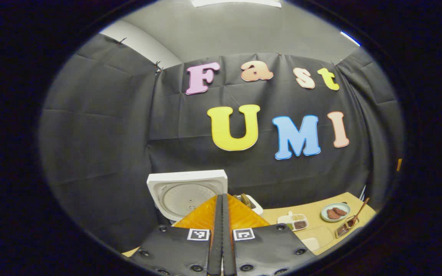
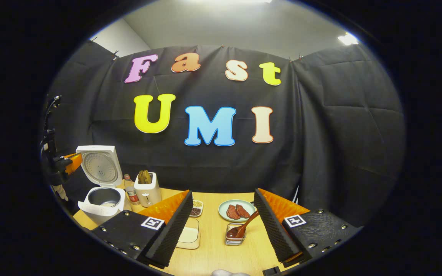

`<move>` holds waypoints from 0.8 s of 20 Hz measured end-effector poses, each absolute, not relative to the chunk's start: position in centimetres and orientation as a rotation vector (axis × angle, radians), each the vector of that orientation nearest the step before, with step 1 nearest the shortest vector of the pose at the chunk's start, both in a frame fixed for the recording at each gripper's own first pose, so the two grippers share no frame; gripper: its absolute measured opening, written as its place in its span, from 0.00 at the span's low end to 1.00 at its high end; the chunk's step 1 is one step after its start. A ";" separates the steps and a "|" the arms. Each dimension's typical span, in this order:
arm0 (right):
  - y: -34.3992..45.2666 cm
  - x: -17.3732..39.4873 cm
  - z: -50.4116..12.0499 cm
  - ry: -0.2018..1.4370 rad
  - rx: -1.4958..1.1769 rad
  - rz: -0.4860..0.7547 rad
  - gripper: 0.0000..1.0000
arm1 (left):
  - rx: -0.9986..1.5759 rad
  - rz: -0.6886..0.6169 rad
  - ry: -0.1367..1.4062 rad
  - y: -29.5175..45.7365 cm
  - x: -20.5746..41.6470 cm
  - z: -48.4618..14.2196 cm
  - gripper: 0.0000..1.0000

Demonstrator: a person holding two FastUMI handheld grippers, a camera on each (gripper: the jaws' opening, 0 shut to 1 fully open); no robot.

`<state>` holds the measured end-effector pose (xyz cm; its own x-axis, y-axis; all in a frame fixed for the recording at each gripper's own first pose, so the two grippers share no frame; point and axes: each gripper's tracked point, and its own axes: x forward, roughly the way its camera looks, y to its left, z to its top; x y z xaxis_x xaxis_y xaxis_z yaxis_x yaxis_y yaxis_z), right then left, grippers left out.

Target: Close the left gripper, press the button to open the rice cooker; take a wooden spoon from the chopstick holder with the right hand, scoop a spoonful of rice and pour it into the rice cooker, then put the wooden spoon back into the chopstick holder.

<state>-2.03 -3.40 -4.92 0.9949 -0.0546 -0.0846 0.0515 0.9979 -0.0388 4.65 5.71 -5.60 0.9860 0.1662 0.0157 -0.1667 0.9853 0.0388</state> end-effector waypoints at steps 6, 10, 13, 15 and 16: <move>-5.2 -2.2 -5.9 0.101 -0.001 -0.111 0.98 | 0.021 0.039 -0.044 1.2 0.7 -4.4 0.47; -5.7 -2.4 -7.1 0.119 0.013 -0.129 0.98 | 0.024 -0.004 -0.053 -0.8 -1.2 -4.8 0.84; -5.7 -2.7 -7.8 0.127 0.024 -0.134 0.98 | 0.010 -0.032 -0.037 -1.8 -2.2 -5.7 0.97; -5.7 -2.9 -8.9 0.140 0.022 -0.130 0.97 | 0.005 -0.026 -0.033 -1.8 -2.3 -5.9 0.97; -5.6 -3.0 -9.6 0.146 0.020 -0.127 0.98 | -0.006 -0.027 -0.034 -1.9 -2.3 -5.9 0.97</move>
<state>-3.04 -5.59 -9.61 0.9814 -0.1247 -0.1461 0.1276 0.9918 0.0106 -2.28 -1.86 -5.94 0.9991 -0.0271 0.0337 0.0273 0.9996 -0.0060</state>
